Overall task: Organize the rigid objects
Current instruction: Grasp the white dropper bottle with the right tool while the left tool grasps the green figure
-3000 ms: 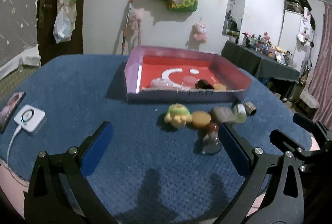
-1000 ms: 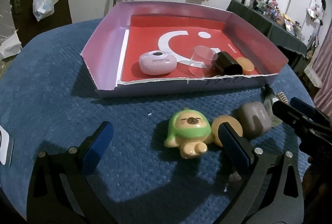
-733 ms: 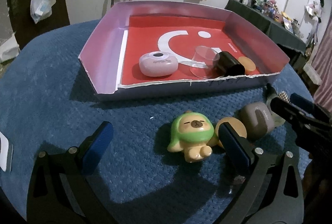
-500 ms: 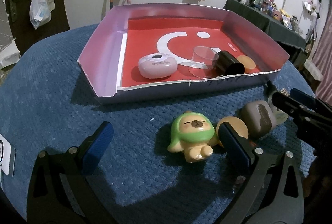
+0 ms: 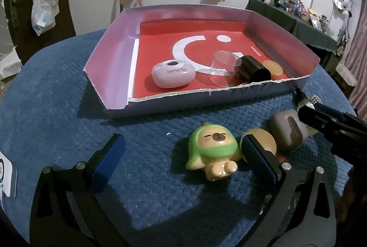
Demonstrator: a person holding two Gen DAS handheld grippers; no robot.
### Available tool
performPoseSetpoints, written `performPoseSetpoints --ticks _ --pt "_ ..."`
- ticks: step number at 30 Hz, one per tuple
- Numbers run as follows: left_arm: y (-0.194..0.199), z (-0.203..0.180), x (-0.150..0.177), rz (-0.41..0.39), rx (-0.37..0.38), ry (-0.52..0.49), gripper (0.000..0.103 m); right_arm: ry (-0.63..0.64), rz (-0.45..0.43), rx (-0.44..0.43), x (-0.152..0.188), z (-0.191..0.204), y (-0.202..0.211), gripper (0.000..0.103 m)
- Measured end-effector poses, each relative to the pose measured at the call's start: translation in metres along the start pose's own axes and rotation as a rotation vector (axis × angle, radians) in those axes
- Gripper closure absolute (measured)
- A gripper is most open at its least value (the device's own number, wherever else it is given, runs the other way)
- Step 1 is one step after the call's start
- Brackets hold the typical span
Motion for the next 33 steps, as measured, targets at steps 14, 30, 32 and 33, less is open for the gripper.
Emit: performPoseSetpoints --ticks 14,30,32,33 --pt "-0.001 -0.001 0.000 0.008 0.030 0.001 0.006 -0.083 0.043 -0.068 0.002 -0.015 -0.009 0.044" --pt "0.004 0.001 0.000 -0.018 0.009 -0.054 0.006 -0.089 0.050 -0.073 0.006 -0.017 -0.003 0.050" --pt "0.004 0.000 0.001 -0.013 0.035 -0.045 0.015 -0.105 0.051 -0.095 0.006 -0.019 -0.002 0.056" --pt "0.005 -0.001 0.001 -0.010 0.063 -0.043 0.025 -0.108 0.050 -0.094 0.006 -0.020 -0.003 0.058"
Point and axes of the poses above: each gripper's, at about its wrist camera, not at the fingertips, and y roughly against the way its jaws point, z to its left, x to its underside, the point moved 4 cm from there along -y, roughly the way its jaws point, and after that the axes turned 10 degrees about -x, right-handed, at the moved point
